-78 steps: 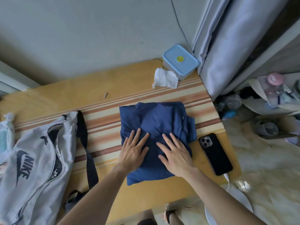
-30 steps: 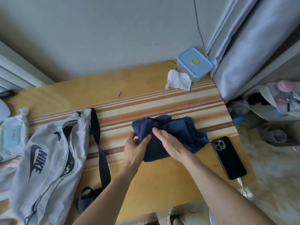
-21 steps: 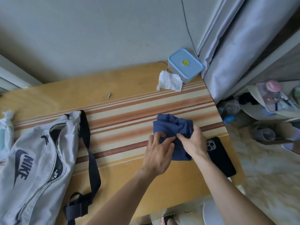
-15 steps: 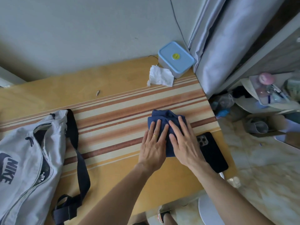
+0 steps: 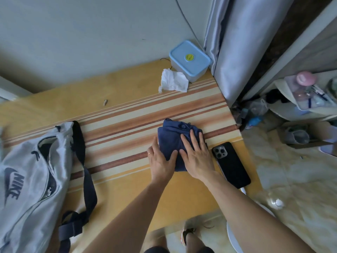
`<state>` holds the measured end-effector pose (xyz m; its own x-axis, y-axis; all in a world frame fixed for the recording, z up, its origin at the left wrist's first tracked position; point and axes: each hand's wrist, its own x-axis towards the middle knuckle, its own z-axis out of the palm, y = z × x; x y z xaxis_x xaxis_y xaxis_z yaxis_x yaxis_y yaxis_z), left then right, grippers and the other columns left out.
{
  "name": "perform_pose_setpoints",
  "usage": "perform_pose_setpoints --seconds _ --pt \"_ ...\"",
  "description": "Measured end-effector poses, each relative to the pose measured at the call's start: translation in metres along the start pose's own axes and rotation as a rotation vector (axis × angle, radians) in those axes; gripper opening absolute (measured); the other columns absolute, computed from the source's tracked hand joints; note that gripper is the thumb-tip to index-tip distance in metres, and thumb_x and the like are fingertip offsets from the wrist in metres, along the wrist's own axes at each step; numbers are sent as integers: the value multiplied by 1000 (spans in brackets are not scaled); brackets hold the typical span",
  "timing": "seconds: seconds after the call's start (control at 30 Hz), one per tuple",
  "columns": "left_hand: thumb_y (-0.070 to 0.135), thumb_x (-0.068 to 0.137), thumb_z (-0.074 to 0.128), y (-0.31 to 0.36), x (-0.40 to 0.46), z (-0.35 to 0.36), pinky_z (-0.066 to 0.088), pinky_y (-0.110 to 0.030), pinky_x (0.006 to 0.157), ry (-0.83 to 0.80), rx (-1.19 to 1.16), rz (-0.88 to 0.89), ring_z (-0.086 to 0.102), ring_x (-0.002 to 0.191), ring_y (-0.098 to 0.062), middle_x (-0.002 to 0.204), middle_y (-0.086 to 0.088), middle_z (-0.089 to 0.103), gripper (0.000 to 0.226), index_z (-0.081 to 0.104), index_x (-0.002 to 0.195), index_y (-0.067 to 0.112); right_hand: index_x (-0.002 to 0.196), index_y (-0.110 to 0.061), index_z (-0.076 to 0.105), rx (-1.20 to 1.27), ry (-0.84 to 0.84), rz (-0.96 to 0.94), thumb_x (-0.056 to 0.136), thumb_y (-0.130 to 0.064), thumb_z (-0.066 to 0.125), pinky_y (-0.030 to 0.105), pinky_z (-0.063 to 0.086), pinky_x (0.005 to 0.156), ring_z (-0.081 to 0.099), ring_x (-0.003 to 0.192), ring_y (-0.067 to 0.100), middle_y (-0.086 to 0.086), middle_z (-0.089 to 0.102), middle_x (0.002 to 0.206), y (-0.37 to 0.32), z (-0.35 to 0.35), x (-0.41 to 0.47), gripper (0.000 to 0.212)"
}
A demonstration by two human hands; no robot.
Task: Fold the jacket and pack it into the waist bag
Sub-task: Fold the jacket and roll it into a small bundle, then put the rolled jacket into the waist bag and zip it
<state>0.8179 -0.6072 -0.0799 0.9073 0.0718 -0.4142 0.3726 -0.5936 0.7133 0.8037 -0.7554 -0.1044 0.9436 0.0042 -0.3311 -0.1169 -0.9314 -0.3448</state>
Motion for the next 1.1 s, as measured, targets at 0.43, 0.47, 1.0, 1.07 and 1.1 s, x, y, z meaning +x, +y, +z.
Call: perform_pose_setpoints --seconds 0.43,0.47,1.0,1.07,1.1 --pt "7 77 81 14 -90 -143 59 -43 89 -174 -913 -343 74 106 -29 115 -7 77 60 59 130 21 148 -63 22 740 -3 -62 81 -75 55 39 40 107 25 148 21 4 22 160 -91 -68 -65 76" --pt "4 78 79 12 -97 -162 59 -43 91 -162 -939 -311 74 106 -28 117 -6 77 60 58 131 25 148 -62 23 774 -12 -105 82 -70 59 36 38 107 26 147 18 4 23 159 -108 -74 -66 76" --pt "32 95 54 -189 -70 -382 50 -41 91 420 235 -208 58 114 -27 122 -5 61 24 64 116 28 138 -41 53 1025 -128 -22 87 -16 78 35 51 99 55 125 12 -10 54 140 -355 -22 -53 62" --pt "27 94 57 -222 -56 -395 49 -41 90 268 463 -247 53 119 -29 127 -6 55 22 64 115 28 139 -42 52 1000 -119 9 87 -17 77 37 49 102 53 126 12 -11 53 141 -374 -9 -46 63" --pt "27 92 59 -234 -51 -399 51 -41 90 164 550 -265 51 119 -29 127 -6 54 21 64 113 27 140 -41 51 982 -117 17 88 -17 77 37 49 102 52 126 12 -12 52 141 -383 -3 -42 63"
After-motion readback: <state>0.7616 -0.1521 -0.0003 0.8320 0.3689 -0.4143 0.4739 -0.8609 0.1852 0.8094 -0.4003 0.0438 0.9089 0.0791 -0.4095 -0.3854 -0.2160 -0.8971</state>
